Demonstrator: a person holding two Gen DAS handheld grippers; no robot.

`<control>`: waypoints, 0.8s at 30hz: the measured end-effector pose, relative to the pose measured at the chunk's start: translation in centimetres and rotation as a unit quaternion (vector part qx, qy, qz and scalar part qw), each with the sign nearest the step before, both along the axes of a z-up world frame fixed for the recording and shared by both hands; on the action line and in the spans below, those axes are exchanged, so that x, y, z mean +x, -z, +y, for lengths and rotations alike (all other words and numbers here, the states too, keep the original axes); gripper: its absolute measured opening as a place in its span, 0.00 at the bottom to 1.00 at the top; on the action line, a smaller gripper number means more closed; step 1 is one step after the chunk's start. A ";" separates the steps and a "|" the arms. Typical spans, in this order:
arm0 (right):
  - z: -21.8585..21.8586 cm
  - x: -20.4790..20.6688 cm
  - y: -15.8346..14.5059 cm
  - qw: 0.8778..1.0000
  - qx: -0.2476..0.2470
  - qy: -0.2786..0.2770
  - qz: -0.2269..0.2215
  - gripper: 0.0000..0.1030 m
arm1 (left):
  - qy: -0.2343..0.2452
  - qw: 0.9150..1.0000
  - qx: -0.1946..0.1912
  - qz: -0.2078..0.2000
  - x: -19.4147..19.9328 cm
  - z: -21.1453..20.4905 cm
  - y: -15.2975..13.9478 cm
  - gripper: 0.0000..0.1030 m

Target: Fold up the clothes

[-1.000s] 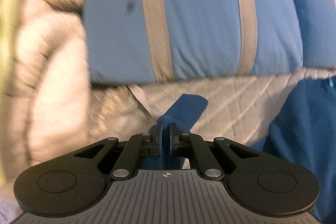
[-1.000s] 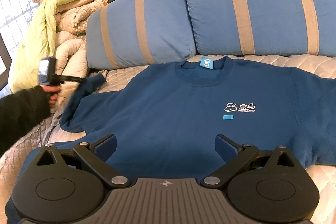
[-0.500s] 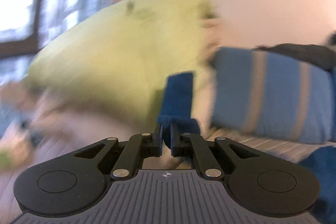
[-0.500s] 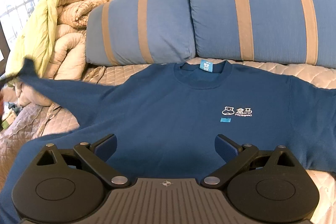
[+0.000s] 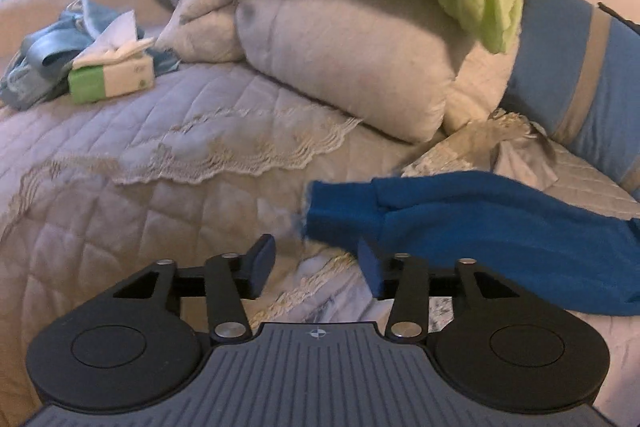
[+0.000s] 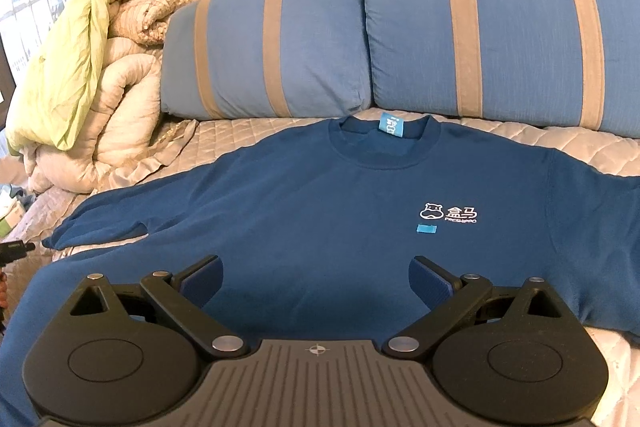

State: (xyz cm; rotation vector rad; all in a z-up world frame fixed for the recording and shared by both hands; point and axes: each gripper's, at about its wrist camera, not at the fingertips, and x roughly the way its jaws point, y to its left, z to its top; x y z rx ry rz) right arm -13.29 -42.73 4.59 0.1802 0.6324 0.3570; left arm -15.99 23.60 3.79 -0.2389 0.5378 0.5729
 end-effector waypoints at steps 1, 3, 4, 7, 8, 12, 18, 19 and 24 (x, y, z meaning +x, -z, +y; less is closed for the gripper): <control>0.0 0.0 0.0 1.000 -0.001 0.001 -0.001 0.97 | 0.005 1.000 0.000 -0.001 0.0 -0.1 -0.1 0.48; 0.0 -0.1 0.0 1.000 -0.001 0.003 -0.002 0.97 | 0.020 1.000 -0.003 -0.007 0.3 -0.7 -0.5 0.54; 0.0 -0.1 0.0 1.000 -0.002 0.003 -0.003 0.97 | 0.028 1.000 -0.004 -0.009 0.5 -1.1 -0.6 0.57; -0.1 -0.3 0.0 1.000 -0.003 0.005 -0.004 0.97 | 0.051 0.999 -0.007 -0.011 1.1 -2.5 -1.0 0.60; -0.1 -0.3 0.0 1.000 -0.003 0.005 -0.004 0.97 | 0.060 0.998 -0.010 -0.012 1.4 -3.1 -1.2 0.60; 0.0 -0.3 -0.1 1.000 -0.009 0.006 -0.005 0.97 | 0.098 0.995 -0.014 -0.016 2.7 -5.5 -2.3 0.62; 0.0 -0.3 0.0 1.000 -0.010 0.007 -0.006 0.98 | 0.175 0.984 -0.007 -0.026 4.8 -9.9 -4.5 0.64; -0.1 -0.3 0.0 1.000 -0.009 0.008 -0.005 0.98 | 0.184 0.982 -0.006 -0.030 5.0 -10.4 -4.9 0.65; 0.0 -0.2 0.0 1.000 -0.011 0.004 0.001 0.98 | 0.203 0.978 -0.001 -0.055 5.7 -11.3 -6.3 0.67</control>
